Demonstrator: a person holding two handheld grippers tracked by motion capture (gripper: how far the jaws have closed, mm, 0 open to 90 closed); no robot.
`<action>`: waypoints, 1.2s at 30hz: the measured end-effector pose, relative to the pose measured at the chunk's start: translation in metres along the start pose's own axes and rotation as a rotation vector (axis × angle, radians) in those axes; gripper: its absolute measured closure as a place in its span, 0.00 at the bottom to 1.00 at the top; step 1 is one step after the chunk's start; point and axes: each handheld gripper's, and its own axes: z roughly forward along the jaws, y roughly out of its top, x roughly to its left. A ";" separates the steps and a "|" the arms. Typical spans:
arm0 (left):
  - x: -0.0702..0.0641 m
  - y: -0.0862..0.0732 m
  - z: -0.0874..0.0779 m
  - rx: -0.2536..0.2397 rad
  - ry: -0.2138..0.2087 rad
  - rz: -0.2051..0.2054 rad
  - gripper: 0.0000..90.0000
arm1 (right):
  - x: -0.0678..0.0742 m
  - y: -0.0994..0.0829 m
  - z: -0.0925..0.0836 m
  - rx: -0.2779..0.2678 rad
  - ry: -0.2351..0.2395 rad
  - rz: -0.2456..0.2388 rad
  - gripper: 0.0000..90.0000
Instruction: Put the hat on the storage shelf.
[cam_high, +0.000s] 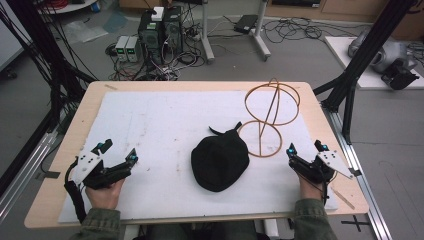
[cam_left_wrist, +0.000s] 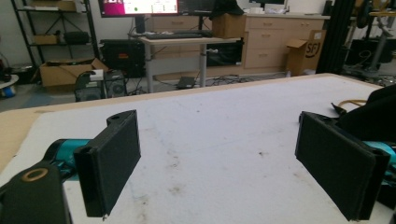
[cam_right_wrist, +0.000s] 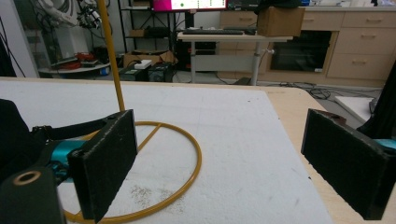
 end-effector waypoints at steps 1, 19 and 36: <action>-0.001 0.000 0.001 0.001 -0.006 0.003 0.16 | 0.000 0.000 0.000 0.001 0.003 0.003 0.11; -0.021 0.005 0.023 0.004 -0.111 -0.003 0.16 | 0.003 0.001 -0.001 -0.008 0.007 0.001 0.11; -0.048 0.006 0.045 0.013 -0.202 -0.007 0.16 | 0.001 0.001 -0.003 -0.010 0.000 0.005 0.11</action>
